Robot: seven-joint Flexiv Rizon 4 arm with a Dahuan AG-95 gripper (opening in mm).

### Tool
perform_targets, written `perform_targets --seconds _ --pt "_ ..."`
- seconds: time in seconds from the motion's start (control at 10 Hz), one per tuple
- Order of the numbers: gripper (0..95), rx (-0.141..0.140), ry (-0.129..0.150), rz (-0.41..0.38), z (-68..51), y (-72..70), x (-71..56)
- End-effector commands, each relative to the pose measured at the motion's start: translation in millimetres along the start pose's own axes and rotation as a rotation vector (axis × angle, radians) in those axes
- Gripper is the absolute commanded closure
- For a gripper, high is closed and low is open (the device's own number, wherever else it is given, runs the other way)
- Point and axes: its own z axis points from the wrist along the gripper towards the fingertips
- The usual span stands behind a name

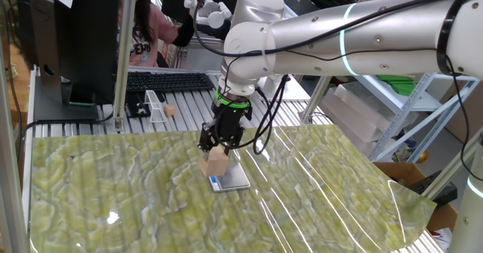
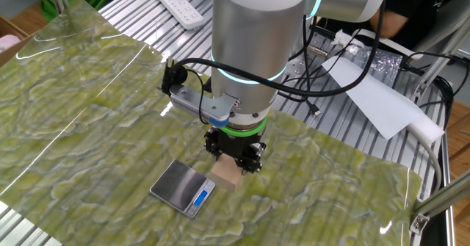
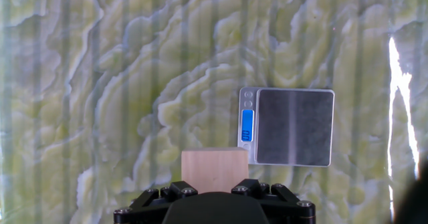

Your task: Place the block on the scale

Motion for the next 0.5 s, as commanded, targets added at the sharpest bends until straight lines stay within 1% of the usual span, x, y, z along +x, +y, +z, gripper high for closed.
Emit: perform_targets --seconds 0.1,0.5 --pt "95.0 0.003 -0.001 0.000 0.2 -0.1 -0.6" --pt "95.0 0.005 -0.003 0.019 0.2 -0.1 -0.6"
